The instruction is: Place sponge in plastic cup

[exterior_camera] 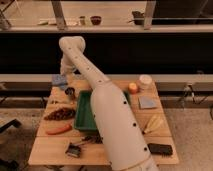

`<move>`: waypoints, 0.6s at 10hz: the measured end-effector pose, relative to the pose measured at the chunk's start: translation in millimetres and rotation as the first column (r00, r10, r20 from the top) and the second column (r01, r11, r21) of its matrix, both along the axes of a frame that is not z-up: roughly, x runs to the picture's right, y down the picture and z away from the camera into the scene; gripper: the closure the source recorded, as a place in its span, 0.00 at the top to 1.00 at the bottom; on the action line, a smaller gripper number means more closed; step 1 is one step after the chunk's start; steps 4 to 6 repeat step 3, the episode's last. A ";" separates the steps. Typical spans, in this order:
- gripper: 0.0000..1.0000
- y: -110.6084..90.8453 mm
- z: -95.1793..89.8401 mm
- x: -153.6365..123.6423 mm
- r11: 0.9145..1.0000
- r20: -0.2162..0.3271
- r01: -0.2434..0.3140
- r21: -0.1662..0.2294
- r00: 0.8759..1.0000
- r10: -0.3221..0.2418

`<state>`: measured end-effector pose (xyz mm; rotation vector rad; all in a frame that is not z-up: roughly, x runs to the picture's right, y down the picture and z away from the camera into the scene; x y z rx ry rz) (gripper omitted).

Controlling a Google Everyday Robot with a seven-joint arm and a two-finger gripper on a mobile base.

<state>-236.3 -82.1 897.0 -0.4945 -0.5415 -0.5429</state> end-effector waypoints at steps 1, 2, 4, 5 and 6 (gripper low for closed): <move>0.02 -4.8 6.3 1.2 1.000 -0.001 -0.008 0.004 1.000 0.008; 0.02 -9.2 16.0 0.8 1.000 0.001 -0.018 0.016 1.000 0.018; 0.02 -13.4 24.9 -1.9 0.999 0.007 -0.027 0.037 1.000 0.026; 0.02 -13.4 24.9 -1.9 0.999 0.007 -0.027 0.037 1.000 0.026; 0.02 -13.4 24.9 -1.9 0.999 0.007 -0.027 0.037 1.000 0.026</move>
